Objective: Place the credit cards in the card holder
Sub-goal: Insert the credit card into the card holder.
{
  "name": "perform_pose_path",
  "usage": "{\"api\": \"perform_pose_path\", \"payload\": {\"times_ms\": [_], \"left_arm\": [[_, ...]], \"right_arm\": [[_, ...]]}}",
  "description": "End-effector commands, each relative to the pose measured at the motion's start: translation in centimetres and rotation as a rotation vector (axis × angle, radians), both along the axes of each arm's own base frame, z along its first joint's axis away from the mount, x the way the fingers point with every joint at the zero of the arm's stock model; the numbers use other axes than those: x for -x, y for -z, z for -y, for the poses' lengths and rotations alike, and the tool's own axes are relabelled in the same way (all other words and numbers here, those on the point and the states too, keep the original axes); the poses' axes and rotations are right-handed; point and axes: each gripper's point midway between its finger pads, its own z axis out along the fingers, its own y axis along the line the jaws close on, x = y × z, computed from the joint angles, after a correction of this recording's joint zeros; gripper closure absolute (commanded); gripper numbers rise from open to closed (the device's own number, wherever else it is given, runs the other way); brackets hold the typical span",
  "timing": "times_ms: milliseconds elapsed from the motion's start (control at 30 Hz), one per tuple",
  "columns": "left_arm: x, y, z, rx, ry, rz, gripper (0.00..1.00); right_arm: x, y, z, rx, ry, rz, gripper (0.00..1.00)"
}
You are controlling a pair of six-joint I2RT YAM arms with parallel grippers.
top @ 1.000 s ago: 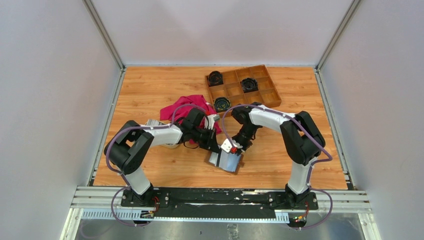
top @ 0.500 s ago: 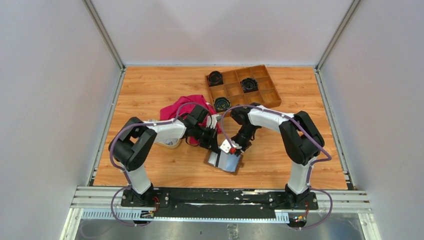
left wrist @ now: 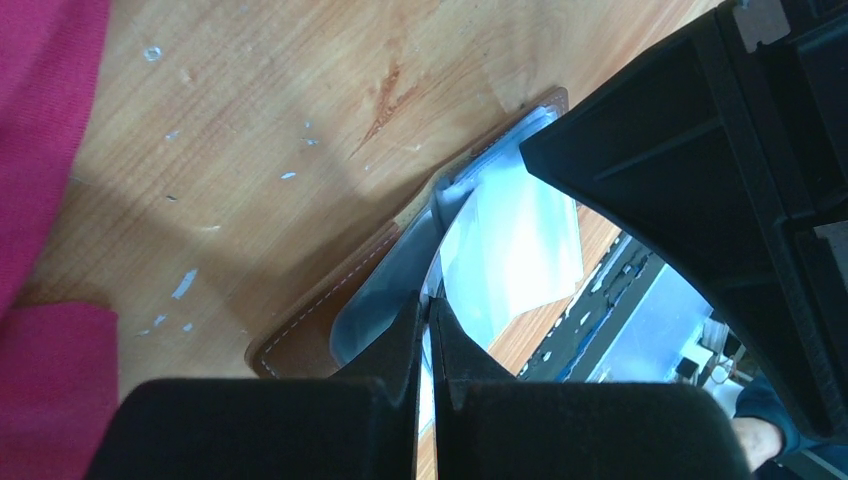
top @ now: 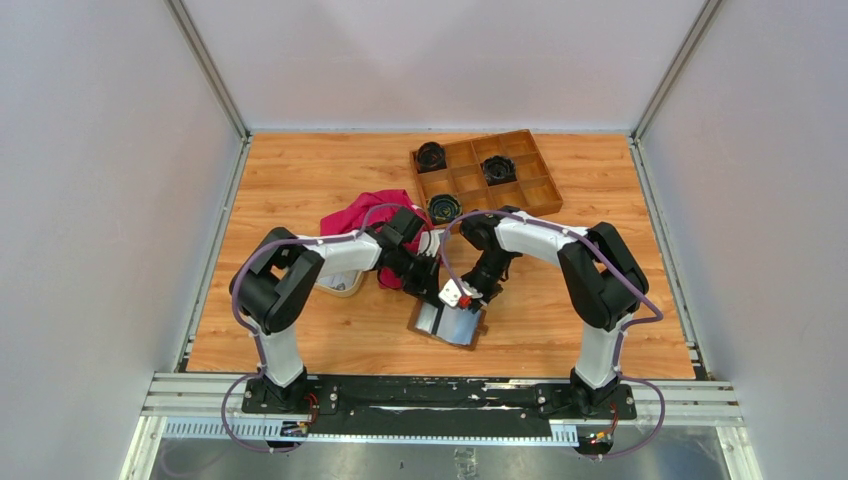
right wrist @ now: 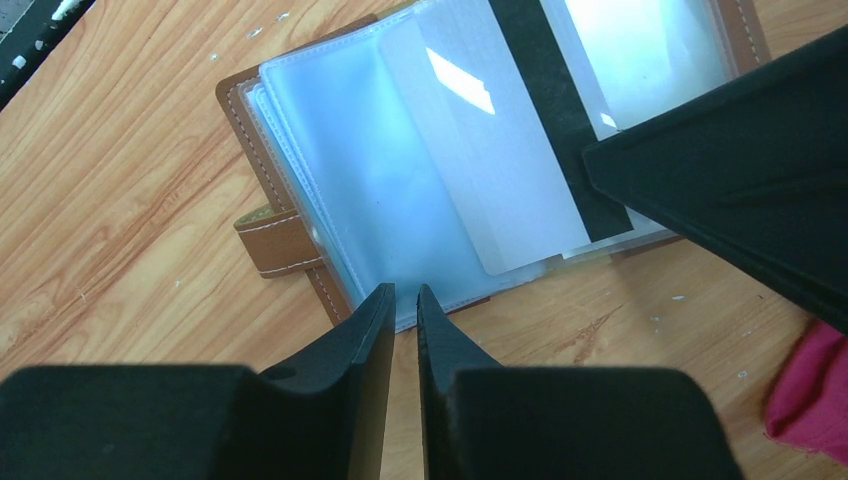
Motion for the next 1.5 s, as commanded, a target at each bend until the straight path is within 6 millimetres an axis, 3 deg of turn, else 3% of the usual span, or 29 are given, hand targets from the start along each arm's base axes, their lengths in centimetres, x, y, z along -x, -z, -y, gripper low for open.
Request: {"api": "perform_pose_path", "payload": {"times_ms": [0,467,833,1067,1200,1467], "left_arm": [[1.7,1.2,-0.2,-0.042,0.034,-0.056,1.0],[1.8,1.4,1.3,0.036,-0.052,-0.065,1.0],[1.8,2.2,1.1,0.032,-0.08,-0.067,1.0],[1.8,2.3,1.0,0.027,-0.082,-0.064,1.0],[1.8,2.4,1.0,0.025,-0.083,-0.064,1.0],[1.9,2.6,0.8,0.018,-0.084,-0.066,0.97]], "right_arm": [[0.4,0.0,-0.3,0.0,-0.015,-0.001,0.83],[0.3,-1.2,-0.8,-0.037,-0.001,0.013,0.81],[-0.3,-4.5,-0.9,-0.119,0.038,0.067,0.73],[1.5,-6.0,-1.5,-0.211,-0.003,0.055,0.64],[2.6,-5.9,-2.1,-0.219,-0.05,0.054,0.6],[3.6,-5.3,-2.8,-0.192,-0.136,0.091,0.6]]}}
